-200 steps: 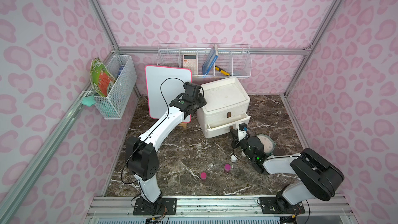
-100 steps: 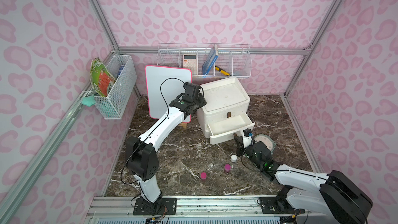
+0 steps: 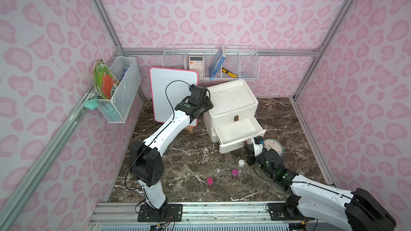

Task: Put the paint cans in the drawer according to color
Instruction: Open the drawer in the storage box, then pick up the paint can at the center of the board.

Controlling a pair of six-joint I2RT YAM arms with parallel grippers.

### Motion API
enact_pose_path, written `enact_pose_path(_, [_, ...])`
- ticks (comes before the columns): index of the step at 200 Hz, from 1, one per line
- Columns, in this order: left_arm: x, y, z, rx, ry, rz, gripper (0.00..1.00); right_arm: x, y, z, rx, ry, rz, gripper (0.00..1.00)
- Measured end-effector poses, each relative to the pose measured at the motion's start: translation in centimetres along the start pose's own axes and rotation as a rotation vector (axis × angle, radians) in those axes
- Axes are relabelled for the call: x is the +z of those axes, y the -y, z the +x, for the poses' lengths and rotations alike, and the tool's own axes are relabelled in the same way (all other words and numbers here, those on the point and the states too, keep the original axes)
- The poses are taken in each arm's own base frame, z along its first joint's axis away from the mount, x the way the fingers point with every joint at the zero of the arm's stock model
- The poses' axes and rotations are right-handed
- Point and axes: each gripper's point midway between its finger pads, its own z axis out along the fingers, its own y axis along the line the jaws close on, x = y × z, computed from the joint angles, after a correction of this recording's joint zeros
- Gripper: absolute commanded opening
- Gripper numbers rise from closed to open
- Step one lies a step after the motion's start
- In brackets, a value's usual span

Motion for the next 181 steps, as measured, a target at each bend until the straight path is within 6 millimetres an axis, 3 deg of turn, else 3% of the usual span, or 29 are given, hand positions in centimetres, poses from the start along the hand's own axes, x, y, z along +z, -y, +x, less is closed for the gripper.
enact_pose_path(36, [0.0,0.0,0.0,0.000,0.000,0.000,0.44,-0.3,-0.1,0.1,0.006,-0.007,-0.001,0.00])
enact_pose_path(44, [0.0,0.0,0.0,0.000,0.000,0.000,0.44,-0.3,0.0,0.2,0.007,-0.009,0.000,0.11])
enact_pose_path(64, [0.0,0.0,0.0,0.000,0.000,0.002,0.48,-0.4,-0.1,0.0,0.020,-0.008,0.000,0.48])
enact_pose_path(88, [-0.3,0.3,0.1,0.014,-0.008,0.013,0.57,-0.7,-0.3,-1.3,0.025,0.018,-0.006,0.63])
enact_pose_path(107, [-1.6,0.3,0.5,0.060,-0.022,0.016,0.63,-1.4,-0.4,-2.6,0.039,0.028,-0.009,0.67])
enact_pose_path(133, [-5.0,-0.5,0.0,0.131,0.024,0.007,0.67,-2.7,-0.3,-5.2,0.097,0.033,0.002,0.66])
enact_pose_path(154, [-7.8,-2.5,0.6,0.176,0.052,-0.020,0.68,-3.2,1.0,-6.6,0.173,-0.006,0.049,0.62])
enact_pose_path(181, [-10.5,-5.9,3.6,0.205,0.021,-0.048,0.67,-3.0,2.5,-6.4,0.266,-0.117,0.092,0.58])
